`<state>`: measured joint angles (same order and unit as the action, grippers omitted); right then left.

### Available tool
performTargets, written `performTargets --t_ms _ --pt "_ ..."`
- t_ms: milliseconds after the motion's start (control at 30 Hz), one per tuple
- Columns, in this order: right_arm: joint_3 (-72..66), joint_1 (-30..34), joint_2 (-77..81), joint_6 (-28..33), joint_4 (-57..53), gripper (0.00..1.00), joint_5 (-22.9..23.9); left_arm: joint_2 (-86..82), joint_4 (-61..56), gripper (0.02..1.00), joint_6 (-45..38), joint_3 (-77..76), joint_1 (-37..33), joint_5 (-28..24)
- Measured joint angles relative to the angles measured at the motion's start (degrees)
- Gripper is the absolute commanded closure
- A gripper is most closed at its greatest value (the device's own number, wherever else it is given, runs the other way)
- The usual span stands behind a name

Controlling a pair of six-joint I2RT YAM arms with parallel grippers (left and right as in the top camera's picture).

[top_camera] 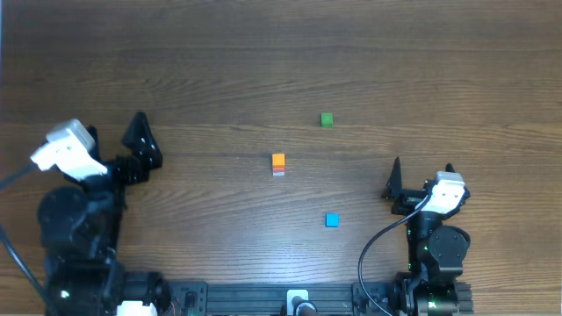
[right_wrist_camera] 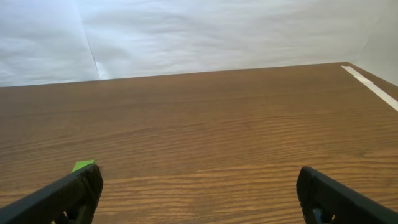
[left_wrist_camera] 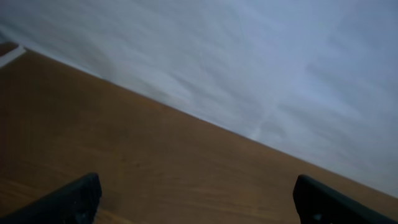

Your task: Stack Cubes

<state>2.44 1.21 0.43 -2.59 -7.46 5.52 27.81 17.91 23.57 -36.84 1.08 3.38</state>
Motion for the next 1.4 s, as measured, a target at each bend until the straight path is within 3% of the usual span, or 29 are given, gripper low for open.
performTargets --t_ms 300,567,1100,1400 --pt "0.00 0.00 0.00 0.00 0.00 0.009 0.00 -13.42 -15.67 0.018 -0.04 16.81 -0.26 -5.25" --pt "0.00 0.00 0.00 0.00 -0.02 0.009 0.00 -18.60 -16.50 0.020 -0.04 24.44 -0.26 -9.62" --pt "0.00 0.00 0.00 -0.02 0.00 0.009 0.00 -25.83 -16.79 0.018 -0.37 35.47 -0.26 -8.24" --pt "0.00 0.00 0.00 0.00 0.00 0.007 0.00 -26.99 -21.29 0.018 -7.82 36.15 -0.26 -7.48"
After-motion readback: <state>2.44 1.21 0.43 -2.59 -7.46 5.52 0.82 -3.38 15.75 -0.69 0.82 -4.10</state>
